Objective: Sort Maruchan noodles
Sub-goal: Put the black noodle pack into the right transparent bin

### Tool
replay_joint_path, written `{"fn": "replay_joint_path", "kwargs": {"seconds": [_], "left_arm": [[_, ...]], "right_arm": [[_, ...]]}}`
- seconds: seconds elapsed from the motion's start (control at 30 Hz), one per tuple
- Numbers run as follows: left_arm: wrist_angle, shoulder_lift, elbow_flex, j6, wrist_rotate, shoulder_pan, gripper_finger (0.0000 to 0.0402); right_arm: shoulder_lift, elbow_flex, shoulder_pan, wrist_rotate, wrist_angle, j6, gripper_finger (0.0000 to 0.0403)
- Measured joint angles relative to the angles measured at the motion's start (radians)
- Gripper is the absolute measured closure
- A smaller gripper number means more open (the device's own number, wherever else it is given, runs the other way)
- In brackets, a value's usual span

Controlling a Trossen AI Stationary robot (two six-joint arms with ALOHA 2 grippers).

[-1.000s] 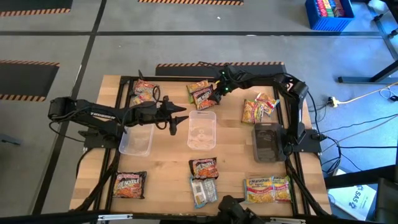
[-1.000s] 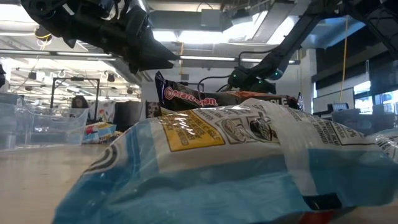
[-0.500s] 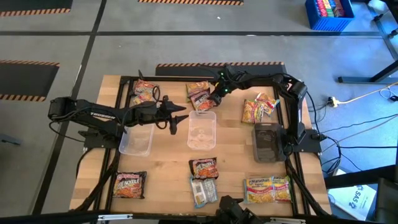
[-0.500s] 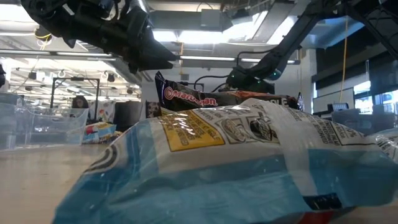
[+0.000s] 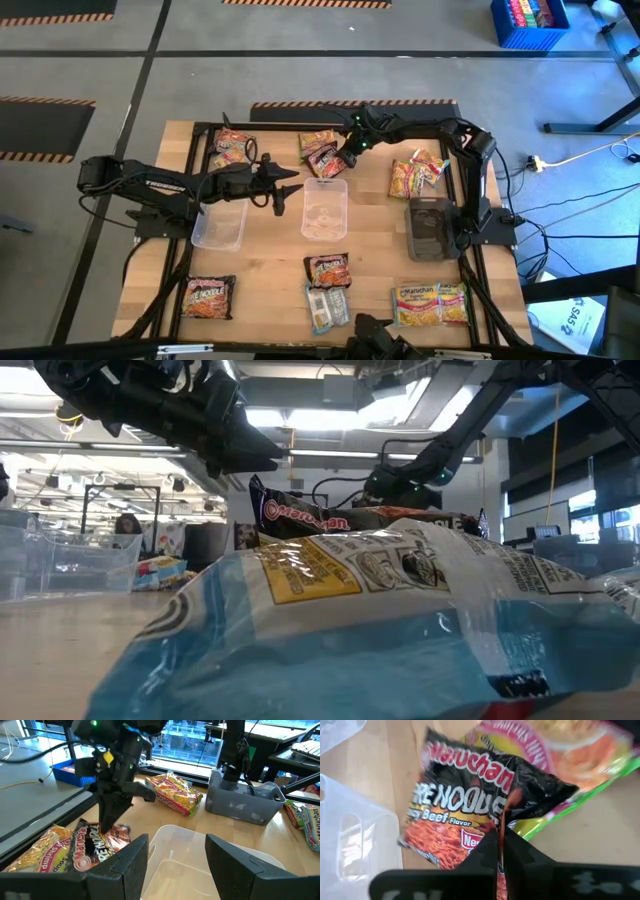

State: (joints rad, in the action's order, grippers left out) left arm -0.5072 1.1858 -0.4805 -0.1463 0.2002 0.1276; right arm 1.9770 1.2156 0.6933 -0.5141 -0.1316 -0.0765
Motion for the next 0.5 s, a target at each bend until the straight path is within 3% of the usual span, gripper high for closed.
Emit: {"fn": "replay_joint_path", "kwargs": {"seconds": [0.5], "left_arm": [[-0.015,0.0,0.0,-0.001,0.045,0.0,0.0211]], "right_arm": [[-0.125,-0.027,-0.034,0.086,-0.041,-0.027,0.0403]]}}
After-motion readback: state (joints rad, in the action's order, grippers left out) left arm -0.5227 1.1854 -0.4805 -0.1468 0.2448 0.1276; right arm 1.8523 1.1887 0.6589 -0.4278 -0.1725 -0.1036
